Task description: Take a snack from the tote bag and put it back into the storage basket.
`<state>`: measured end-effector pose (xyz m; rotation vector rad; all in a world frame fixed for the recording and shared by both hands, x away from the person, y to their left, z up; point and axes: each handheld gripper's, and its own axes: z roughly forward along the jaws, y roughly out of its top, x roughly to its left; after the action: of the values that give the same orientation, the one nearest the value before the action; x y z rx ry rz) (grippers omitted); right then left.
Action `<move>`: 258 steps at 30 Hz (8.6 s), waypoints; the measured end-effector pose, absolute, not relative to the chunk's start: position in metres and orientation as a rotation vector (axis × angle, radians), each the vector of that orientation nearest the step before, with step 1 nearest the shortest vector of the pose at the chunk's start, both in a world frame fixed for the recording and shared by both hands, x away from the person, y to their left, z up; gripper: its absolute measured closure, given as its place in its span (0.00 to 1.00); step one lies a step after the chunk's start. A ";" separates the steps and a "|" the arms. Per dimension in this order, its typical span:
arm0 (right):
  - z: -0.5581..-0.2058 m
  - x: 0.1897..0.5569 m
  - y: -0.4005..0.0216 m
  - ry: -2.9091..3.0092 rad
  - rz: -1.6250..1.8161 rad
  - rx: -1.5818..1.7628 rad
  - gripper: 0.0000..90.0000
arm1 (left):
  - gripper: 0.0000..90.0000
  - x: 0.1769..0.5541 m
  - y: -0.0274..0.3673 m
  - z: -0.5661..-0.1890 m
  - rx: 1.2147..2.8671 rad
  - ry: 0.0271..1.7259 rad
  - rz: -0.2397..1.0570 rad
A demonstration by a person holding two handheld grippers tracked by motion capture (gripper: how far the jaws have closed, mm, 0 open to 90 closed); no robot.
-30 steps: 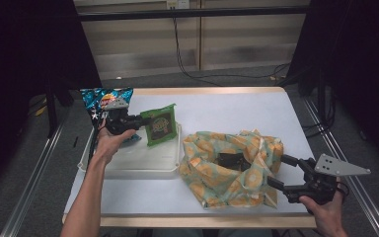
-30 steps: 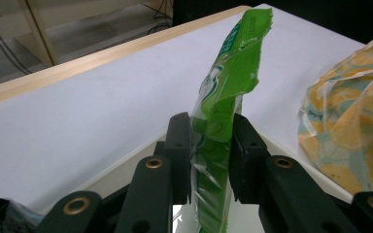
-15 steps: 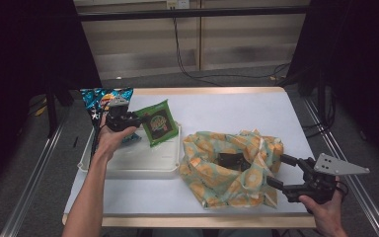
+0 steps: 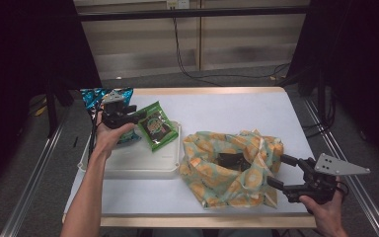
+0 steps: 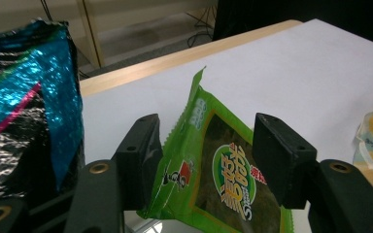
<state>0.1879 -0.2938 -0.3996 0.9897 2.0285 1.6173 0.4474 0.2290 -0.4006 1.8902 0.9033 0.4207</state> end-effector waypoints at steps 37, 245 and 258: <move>-0.401 0.190 -0.292 2.040 1.600 0.996 0.14 | 1.00 0.420 0.179 -0.467 2.314 0.807 0.071; -0.415 0.223 -0.323 1.970 1.491 1.144 0.50 | 0.36 0.313 -0.051 -0.415 1.986 0.295 0.000; -0.415 0.222 -0.320 1.972 1.499 1.123 0.39 | 0.36 0.310 -0.022 -0.388 1.963 0.322 0.054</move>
<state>0.2220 -0.3199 -0.4147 1.1234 1.9720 1.4993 0.3099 -0.0220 -0.3880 1.9625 0.3225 0.0541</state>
